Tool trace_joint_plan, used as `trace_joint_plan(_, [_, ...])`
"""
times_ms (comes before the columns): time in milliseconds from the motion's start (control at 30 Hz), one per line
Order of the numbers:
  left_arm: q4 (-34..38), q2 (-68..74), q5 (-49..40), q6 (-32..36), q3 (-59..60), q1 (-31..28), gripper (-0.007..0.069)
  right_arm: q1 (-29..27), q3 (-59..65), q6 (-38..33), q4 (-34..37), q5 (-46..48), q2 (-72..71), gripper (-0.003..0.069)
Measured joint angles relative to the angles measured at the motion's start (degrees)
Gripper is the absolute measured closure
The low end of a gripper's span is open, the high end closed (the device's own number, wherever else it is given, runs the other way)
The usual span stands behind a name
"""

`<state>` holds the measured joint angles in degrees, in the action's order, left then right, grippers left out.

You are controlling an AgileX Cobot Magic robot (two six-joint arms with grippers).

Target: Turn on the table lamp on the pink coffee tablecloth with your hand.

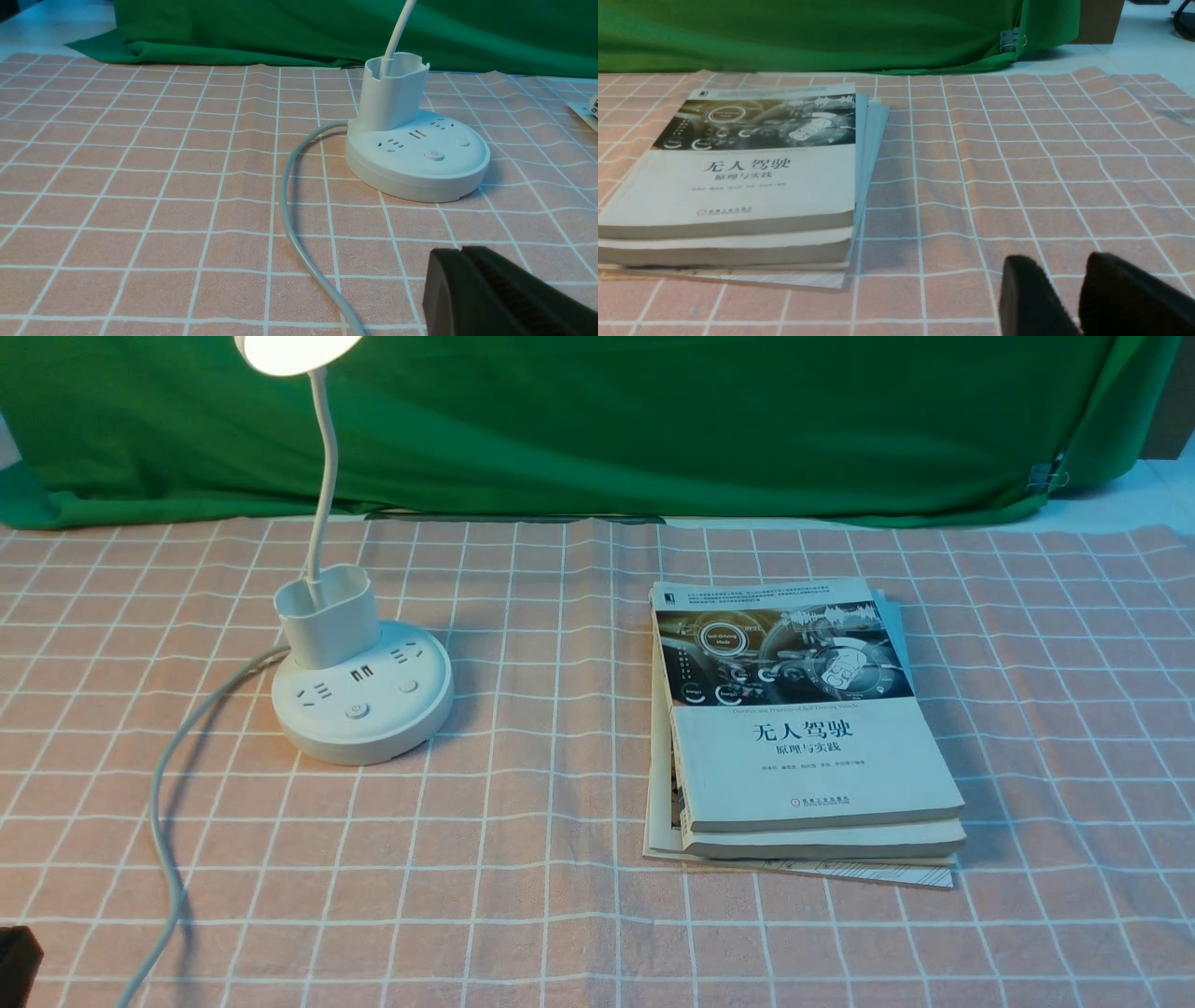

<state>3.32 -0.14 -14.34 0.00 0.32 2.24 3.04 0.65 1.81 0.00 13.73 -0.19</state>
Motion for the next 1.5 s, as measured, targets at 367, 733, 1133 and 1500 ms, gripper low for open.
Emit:
trace_joint_plan(367, [0.0, 0.0, 0.0, 0.0, 0.0, 0.0, 0.0603, 0.0, 0.0, 0.0, 0.0, 0.0, 0.0, 0.0421])
trace_joint_plan(733, [0.0, 0.0, 0.0, 0.4, 0.0, 0.0, 0.0603, 0.0, 0.0, 0.0, 0.0, 0.0, 0.0, 0.0421])
trace_joint_plan(1133, [0.0, 0.0, 0.0, 1.0, 0.0, 0.0, 0.0603, 0.0, 0.0, 0.0, 0.0, 0.0, 0.0, 0.0421])
trace_joint_plan(1500, [0.0, 0.0, 0.0, 1.2, 0.0, 0.0, 0.0603, 0.0, 0.0, 0.0, 0.0, 0.0, 0.0, 0.0421])
